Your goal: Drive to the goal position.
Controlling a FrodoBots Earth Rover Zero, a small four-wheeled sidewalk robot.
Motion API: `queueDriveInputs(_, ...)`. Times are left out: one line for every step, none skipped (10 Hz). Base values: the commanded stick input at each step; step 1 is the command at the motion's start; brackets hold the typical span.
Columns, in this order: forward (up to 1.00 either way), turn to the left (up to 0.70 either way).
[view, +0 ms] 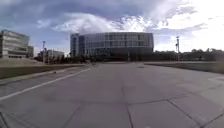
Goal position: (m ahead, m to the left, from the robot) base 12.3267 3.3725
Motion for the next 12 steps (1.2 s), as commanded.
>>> queueDriveInputs(0.7, 0.0)
queueDriveInputs(0.7, 0.0)
queueDriveInputs(0.7, 0.0)
queueDriveInputs(0.7, 0.0)
queueDriveInputs(0.7, 0.0)
queueDriveInputs(0.7, 0.0)
queueDriveInputs(0.7, 0.0)
queueDriveInputs(0.7, 0.0)
queueDriveInputs(0.7, 0.0)
queueDriveInputs(0.7, 0.0)
queueDriveInputs(0.7, 0.0)
queueDriveInputs(0.7, 0.0)
